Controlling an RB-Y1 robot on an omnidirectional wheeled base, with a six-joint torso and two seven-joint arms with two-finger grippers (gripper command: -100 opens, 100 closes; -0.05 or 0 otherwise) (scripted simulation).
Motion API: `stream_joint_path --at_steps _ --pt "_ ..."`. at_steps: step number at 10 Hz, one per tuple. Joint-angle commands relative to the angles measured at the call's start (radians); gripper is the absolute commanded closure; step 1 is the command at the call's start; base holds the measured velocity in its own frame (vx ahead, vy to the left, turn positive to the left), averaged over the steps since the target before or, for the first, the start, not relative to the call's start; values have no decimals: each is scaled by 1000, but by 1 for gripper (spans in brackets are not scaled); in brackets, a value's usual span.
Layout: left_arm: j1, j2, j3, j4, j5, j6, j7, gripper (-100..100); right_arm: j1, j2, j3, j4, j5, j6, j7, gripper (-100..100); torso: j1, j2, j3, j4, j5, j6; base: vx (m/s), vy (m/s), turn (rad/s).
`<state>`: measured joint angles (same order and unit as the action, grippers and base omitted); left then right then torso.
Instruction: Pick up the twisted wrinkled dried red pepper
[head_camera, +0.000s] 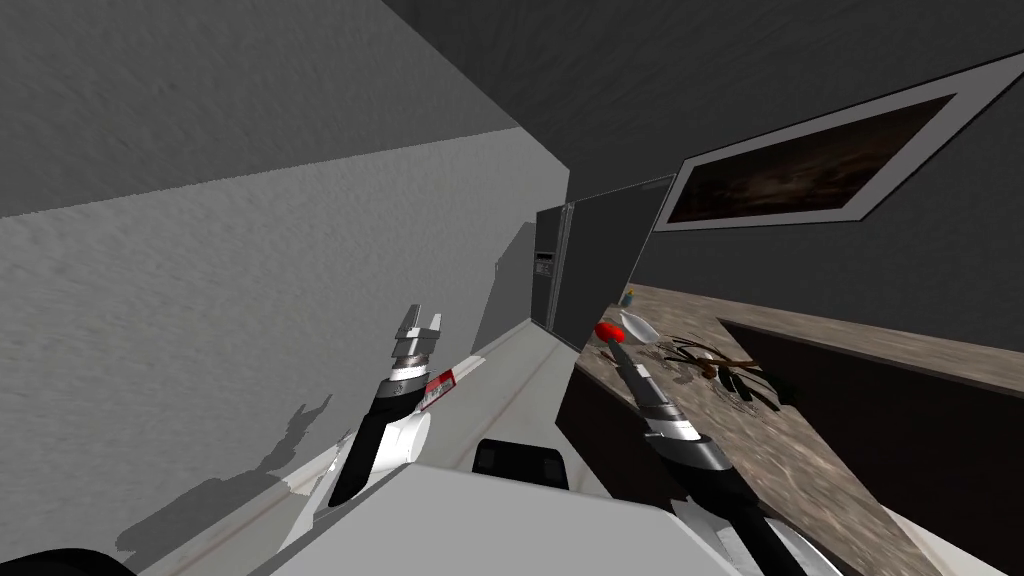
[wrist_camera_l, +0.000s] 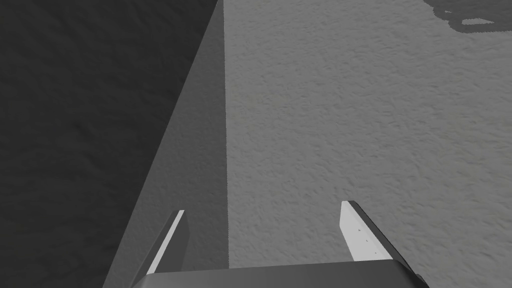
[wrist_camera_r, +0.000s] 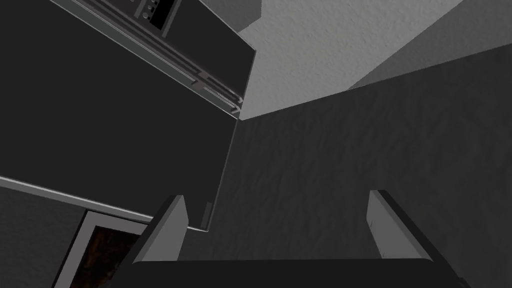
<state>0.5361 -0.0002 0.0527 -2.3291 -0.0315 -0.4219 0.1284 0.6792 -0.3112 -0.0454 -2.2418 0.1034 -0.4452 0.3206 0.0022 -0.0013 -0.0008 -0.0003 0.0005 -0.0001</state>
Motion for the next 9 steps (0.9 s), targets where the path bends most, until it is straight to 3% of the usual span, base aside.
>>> stream_joint_path --at_steps 1,2,6,7,9 --pt "0 0 0 0 0 0 0 0 48 -50 -22 13 12 13 40 -100 0 0 0 0 0 0 34 48 82" --pt "0 0 0 0 0 0 0 0 48 -51 -22 13 12 13 40 -100 0 0 0 0 0 0 21 40 21" --pt "0 0 0 0 0 0 0 0 160 -186 -83 70 45 48 134 -100 2 -1 -1 0 1 0 34 62 90" --pt "0 0 0 0 0 0 0 0 168 -191 -83 70 45 48 134 -100 2 -1 -1 0 0 0 35 45 24" --pt "0 0 0 0 0 0 0 0 221 -255 -111 101 63 66 171 -100 0 -1 0 0 0 0 42 44 89"
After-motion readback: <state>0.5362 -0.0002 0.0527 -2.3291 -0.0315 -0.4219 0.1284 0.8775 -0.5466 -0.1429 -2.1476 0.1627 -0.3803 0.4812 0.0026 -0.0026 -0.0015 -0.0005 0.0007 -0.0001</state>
